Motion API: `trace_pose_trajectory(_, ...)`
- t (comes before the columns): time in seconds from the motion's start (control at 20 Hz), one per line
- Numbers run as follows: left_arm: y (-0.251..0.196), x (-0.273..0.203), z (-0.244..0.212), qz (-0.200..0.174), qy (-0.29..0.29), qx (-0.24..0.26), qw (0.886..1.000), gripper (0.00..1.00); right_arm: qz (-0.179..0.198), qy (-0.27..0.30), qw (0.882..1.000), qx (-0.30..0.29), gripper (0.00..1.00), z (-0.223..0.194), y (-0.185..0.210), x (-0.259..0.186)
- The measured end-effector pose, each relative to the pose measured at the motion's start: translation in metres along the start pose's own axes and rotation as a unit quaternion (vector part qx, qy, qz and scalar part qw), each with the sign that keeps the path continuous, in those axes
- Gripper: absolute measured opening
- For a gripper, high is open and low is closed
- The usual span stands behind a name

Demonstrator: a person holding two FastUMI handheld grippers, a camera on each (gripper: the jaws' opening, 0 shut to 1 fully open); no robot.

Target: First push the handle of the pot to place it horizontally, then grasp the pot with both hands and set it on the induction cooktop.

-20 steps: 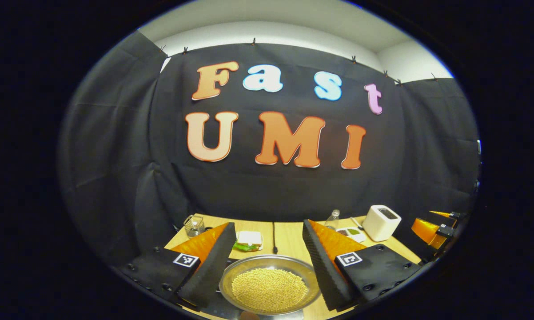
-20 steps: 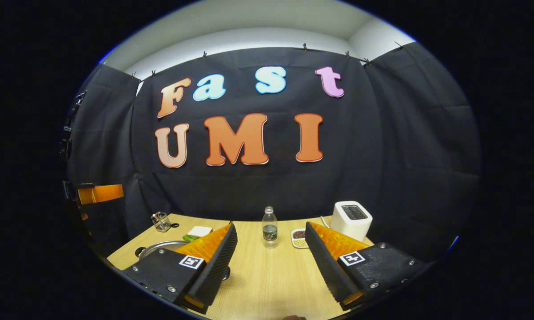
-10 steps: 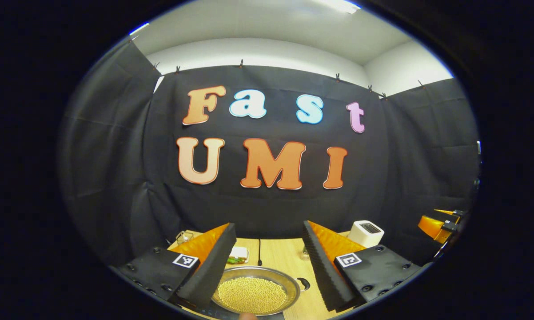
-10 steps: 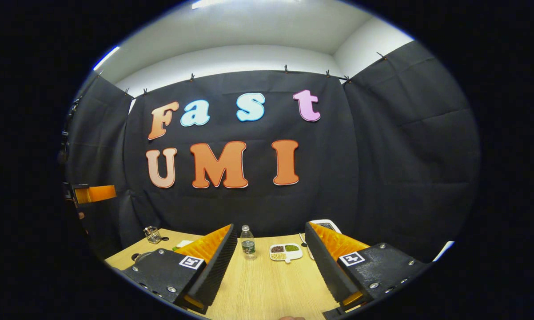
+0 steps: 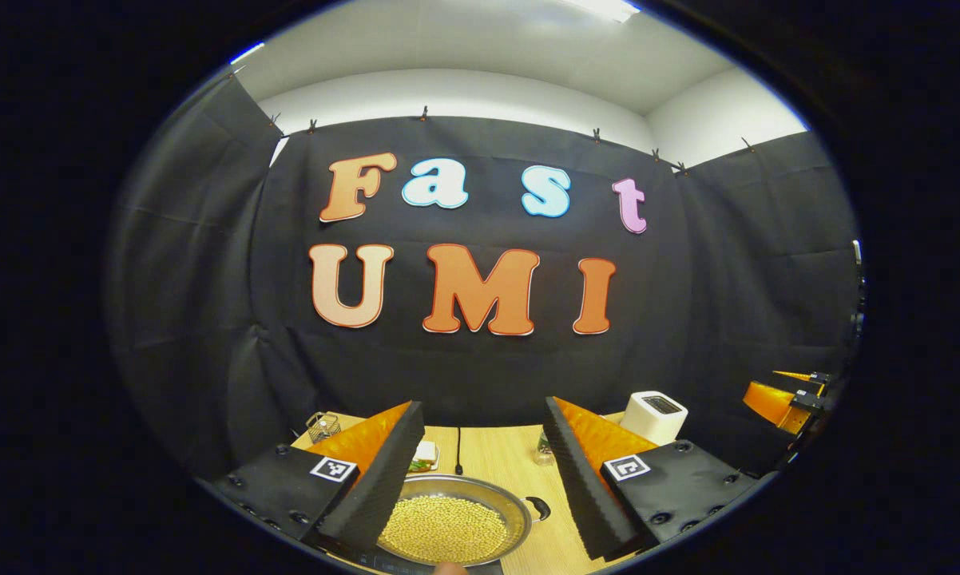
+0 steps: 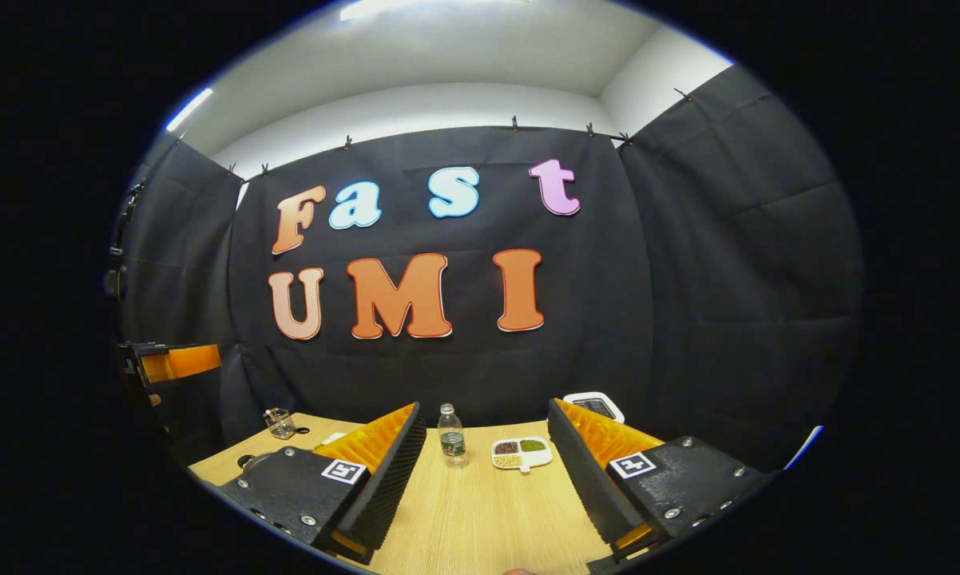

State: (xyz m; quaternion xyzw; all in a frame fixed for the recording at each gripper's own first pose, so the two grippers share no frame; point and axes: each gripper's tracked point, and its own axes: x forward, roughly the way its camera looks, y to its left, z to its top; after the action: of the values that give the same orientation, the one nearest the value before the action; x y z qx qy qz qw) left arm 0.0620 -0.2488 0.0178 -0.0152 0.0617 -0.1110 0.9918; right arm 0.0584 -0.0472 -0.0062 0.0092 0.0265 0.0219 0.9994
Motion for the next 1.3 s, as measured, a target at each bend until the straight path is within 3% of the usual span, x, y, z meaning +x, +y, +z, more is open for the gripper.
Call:
trace_pose_trajectory(0.35, 0.013, 0.016, -0.019, 0.017, -0.006, -0.014, 1.000, 0.97, 0.008, -0.008, 1.000, -0.004, 0.95, -0.013, -0.002, 0.010)
trace_pose_trajectory(0.85, -0.007, 0.040, -0.037, -0.034, 0.004, -0.018, 0.999, 0.97, 0.004, -0.002, 1.000, -0.020, 0.95, -0.010, 0.000, 0.037)
trace_pose_trajectory(1.3, 0.026, 0.024, -0.029, 0.007, -0.005, -0.030, 0.999, 0.97, 0.013, -0.008, 0.999, -0.028, 0.95, -0.013, 0.009, 0.033)
